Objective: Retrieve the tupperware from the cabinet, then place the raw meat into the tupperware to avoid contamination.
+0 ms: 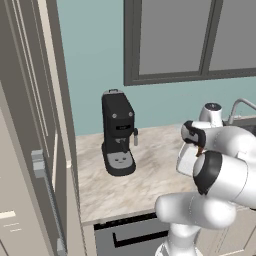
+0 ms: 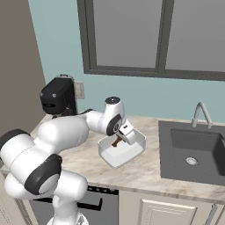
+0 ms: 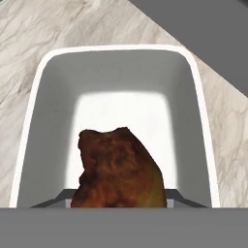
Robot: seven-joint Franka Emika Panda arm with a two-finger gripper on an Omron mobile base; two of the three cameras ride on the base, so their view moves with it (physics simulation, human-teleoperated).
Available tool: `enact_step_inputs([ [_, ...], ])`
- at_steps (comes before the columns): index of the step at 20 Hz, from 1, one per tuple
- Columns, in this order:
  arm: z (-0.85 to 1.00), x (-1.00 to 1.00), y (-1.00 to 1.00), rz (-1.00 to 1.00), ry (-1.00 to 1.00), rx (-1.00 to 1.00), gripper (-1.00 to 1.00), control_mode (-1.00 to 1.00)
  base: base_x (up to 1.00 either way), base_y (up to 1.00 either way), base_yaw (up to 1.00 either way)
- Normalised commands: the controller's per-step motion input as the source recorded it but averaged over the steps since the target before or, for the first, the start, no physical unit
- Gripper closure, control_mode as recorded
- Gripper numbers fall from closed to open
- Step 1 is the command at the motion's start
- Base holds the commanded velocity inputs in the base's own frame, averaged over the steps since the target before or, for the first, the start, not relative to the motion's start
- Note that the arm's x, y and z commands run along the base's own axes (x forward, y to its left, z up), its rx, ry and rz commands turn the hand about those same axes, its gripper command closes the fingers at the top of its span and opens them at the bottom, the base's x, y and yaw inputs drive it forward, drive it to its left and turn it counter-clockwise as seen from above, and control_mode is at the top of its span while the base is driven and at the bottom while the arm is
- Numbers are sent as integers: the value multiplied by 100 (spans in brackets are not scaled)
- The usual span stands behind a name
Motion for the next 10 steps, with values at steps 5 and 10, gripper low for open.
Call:
enact_step_inputs([
  [5, -8, 1, -3, -4, 0, 0, 100, -100, 0, 0, 0],
  [10, -6, 1, -1, -4, 0, 0, 100, -100, 0, 0, 0],
])
